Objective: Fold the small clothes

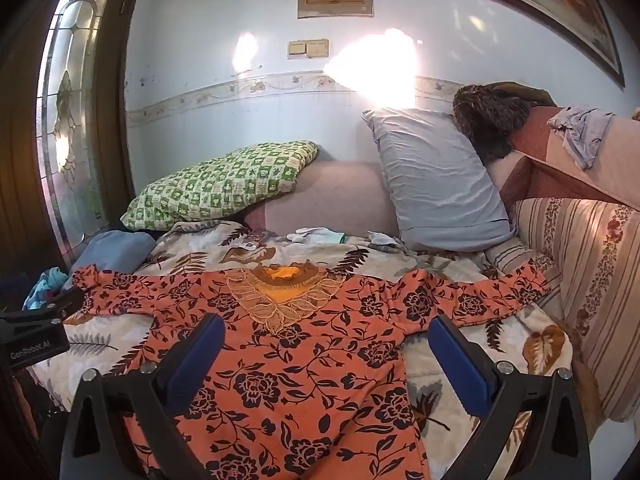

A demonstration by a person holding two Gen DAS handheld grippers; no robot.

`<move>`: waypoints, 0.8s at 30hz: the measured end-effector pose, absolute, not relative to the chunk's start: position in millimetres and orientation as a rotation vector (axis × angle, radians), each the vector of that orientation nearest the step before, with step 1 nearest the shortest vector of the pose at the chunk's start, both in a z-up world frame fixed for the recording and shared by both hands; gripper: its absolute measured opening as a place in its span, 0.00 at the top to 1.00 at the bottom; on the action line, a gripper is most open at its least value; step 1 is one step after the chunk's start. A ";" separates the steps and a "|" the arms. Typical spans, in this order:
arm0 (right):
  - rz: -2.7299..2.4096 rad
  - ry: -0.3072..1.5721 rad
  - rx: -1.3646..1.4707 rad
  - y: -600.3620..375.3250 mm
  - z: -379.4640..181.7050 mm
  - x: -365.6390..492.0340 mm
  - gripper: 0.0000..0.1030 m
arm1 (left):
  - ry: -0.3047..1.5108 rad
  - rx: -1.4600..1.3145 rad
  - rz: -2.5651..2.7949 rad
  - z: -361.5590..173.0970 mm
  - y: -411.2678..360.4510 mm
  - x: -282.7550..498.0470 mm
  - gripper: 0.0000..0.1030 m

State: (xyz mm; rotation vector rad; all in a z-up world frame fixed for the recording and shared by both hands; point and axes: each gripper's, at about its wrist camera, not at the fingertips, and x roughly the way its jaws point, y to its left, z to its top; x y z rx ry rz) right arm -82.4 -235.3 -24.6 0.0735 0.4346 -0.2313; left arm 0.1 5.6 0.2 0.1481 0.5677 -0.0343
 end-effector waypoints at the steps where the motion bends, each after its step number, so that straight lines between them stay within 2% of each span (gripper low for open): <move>1: -0.232 0.436 0.074 -234.6 -24.8 -82.3 0.00 | 0.568 0.146 -0.036 0.3 6.1 0.2 0.00; 24: -0.219 0.452 0.072 -233.8 -28.4 -78.8 0.00 | 0.569 0.151 -0.037 -1.5 8.7 -0.5 0.00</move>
